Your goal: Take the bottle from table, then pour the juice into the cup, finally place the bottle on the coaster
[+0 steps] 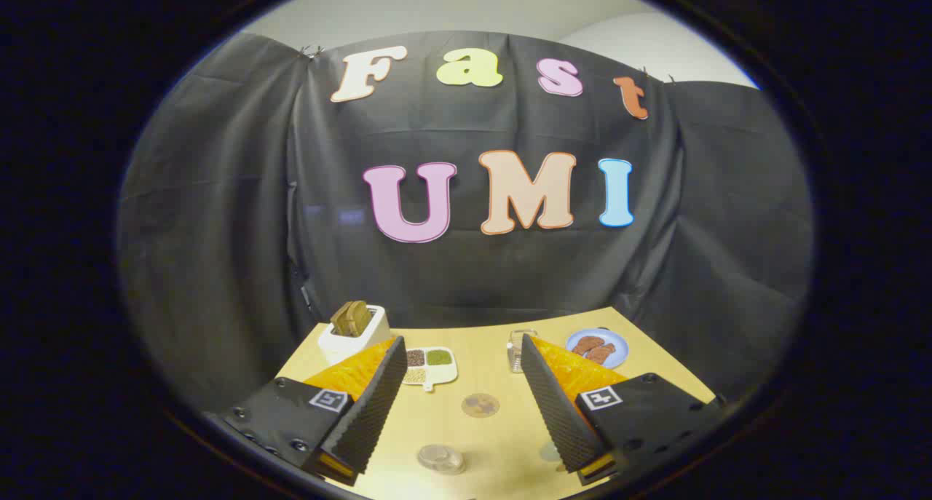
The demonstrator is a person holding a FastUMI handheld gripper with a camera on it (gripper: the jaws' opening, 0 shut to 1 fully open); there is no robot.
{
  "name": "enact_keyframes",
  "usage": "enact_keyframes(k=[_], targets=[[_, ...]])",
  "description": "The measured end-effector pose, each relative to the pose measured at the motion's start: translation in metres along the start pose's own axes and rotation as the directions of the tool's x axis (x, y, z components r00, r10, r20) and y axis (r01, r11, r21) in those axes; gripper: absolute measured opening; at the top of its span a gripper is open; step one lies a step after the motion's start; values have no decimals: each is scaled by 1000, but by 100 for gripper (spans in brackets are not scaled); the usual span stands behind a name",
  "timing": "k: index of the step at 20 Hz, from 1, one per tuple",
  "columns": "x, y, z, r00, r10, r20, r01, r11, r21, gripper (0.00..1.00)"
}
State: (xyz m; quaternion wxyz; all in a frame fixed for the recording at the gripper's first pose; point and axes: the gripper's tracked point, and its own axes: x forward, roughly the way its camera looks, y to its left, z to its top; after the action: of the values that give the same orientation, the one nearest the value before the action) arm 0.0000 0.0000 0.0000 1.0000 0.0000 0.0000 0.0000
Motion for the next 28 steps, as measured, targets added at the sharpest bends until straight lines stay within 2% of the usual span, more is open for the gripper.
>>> enact_keyframes(k=[7,23,28], targets=[[-15,-3,1,999,33,6,-33,999,-41,99],[-31,-1,-17,998,38,-41,-41,995,-87,99],[-57,9,-47,997,25,-79,-31,997,-74,99]])
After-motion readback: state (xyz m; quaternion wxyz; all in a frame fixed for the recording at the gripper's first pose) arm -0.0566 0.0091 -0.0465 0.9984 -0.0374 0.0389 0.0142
